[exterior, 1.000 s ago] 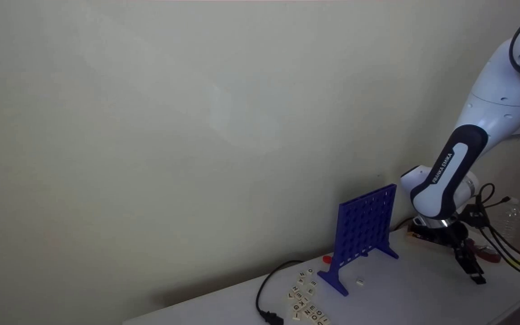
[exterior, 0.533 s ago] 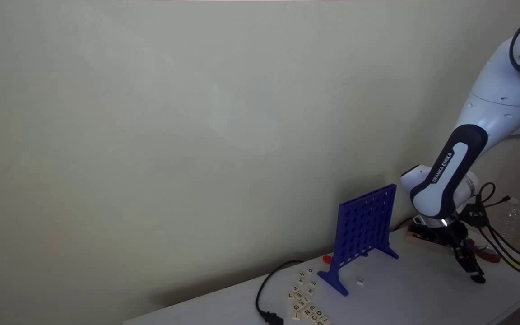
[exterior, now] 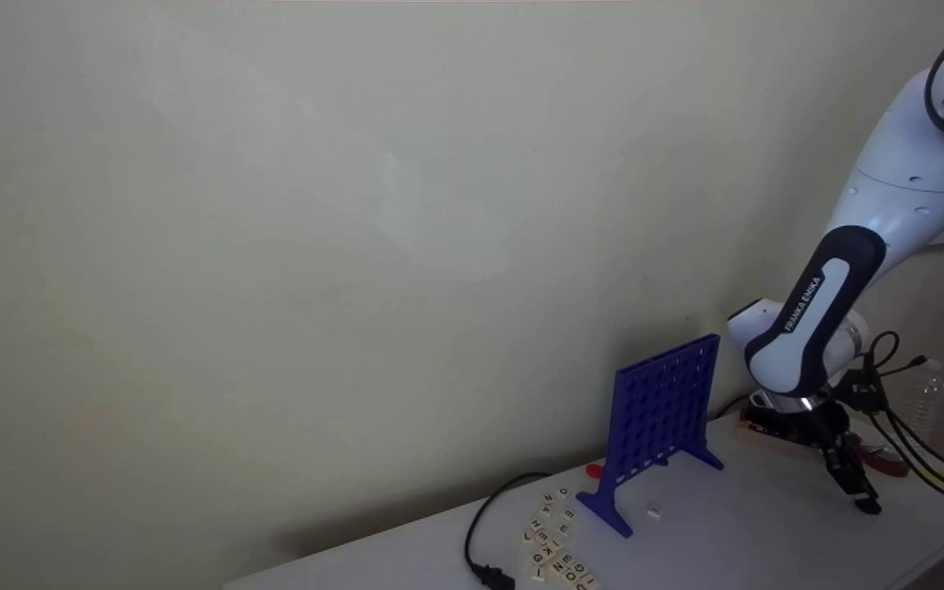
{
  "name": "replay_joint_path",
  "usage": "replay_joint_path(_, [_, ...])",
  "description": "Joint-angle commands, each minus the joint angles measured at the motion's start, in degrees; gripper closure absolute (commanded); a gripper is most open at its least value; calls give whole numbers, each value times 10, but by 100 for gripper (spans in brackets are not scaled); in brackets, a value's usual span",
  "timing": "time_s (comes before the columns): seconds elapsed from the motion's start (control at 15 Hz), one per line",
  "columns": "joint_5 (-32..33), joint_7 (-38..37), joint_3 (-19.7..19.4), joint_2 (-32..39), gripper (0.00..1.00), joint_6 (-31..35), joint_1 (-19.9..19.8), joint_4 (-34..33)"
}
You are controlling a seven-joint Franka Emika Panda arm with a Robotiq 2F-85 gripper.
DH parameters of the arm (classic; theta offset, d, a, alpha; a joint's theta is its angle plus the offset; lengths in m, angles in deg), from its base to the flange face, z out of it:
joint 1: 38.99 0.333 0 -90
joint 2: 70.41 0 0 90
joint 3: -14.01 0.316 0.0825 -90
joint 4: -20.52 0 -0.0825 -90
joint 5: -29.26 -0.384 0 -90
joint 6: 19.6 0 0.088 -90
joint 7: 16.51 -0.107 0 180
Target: Put the black chip in the blue gameboard.
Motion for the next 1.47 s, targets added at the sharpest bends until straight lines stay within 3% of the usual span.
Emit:
replay_joint_path(0.0, [13, -11, 2, -26, 90, 29, -4, 30])
replay_joint_path(0.8, [11, -54, -2, -202, 90, 127, 5, 205])
replay_joint_path(1.4, [4, -68, 2, -342, 90, 253, 8, 335])
